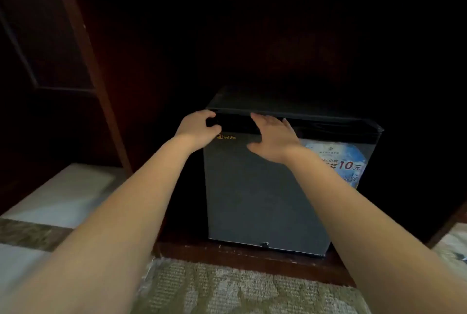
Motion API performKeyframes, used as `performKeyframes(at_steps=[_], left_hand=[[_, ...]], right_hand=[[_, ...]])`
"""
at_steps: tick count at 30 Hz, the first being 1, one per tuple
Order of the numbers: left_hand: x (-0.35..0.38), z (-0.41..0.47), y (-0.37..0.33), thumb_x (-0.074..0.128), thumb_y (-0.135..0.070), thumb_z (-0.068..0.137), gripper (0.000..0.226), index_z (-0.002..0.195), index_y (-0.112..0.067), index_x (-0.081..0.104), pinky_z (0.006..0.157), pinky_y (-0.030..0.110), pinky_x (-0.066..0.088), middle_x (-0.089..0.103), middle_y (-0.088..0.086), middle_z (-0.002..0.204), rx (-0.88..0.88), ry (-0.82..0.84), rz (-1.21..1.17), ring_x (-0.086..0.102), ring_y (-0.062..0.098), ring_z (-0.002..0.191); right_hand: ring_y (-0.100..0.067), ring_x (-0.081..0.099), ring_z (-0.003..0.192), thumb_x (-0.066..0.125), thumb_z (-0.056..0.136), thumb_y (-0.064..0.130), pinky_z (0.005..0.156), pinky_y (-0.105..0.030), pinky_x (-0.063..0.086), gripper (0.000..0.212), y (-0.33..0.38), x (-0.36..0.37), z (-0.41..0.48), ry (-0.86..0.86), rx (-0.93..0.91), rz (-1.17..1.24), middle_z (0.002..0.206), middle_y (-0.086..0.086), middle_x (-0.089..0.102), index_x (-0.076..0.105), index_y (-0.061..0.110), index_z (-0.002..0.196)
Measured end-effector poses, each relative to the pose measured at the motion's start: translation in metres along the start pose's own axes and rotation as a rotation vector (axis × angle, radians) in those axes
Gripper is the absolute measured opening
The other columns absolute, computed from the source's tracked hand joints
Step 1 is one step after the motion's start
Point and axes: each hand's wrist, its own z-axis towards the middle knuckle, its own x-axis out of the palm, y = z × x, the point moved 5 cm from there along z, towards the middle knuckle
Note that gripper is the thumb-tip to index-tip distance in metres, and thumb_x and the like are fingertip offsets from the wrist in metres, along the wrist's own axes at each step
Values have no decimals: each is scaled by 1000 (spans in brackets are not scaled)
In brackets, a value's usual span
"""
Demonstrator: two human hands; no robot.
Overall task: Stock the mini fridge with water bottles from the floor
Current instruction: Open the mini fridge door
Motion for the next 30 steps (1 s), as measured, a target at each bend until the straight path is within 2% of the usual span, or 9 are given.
performKeyframes(at_steps=[3,9,16,20,24,27,30], left_hand=[[3,-4,-2,53,-26,93,56,145,-18,36,112,27,25,31,2,153,-7,72,85,29,21,141],[2,-14,-6,55,-26,91,63,148,-18,29,114,27,21,20,2,158,-14,114,149,21,21,144],[-14,-53,-4,57,-29,88,61,145,-19,38,112,28,29,33,-1,153,55,68,217,30,19,141],[-19,-82,-10,56,-32,86,63,145,-22,37,112,38,32,34,-4,153,85,87,317,27,18,141],[-26,-112,-25,53,-37,87,59,142,-23,40,105,42,36,42,-4,146,110,70,424,32,20,133],[-28,-138,-30,53,-38,87,59,142,-23,40,109,46,31,42,-6,146,138,79,435,31,19,134],[-29,-165,-35,53,-38,87,58,142,-24,41,112,46,28,41,-8,148,144,95,382,30,18,135]], right_hand=[[-17,4,149,53,91,37,121,-42,1,78,2,4,-4,49,38,-119,161,2,10,9,21,154],[-17,0,149,53,89,39,121,-44,-2,78,14,5,-8,108,109,-125,162,3,6,11,23,153],[-14,-2,149,56,87,35,121,-43,-2,79,19,0,-35,109,77,-123,162,5,5,12,26,153],[-15,-8,149,57,86,36,119,-47,-3,85,22,0,-58,114,65,-152,162,4,-2,7,26,154],[-17,-12,148,56,87,39,118,-49,-3,90,30,0,-94,13,79,-155,162,0,-11,-3,27,153],[-16,-11,148,55,89,39,119,-47,-1,90,41,12,-138,-157,91,17,161,1,-14,-7,25,153],[-14,-11,148,56,91,44,120,-42,2,92,51,36,-179,-203,117,180,160,5,-15,-9,24,153]])
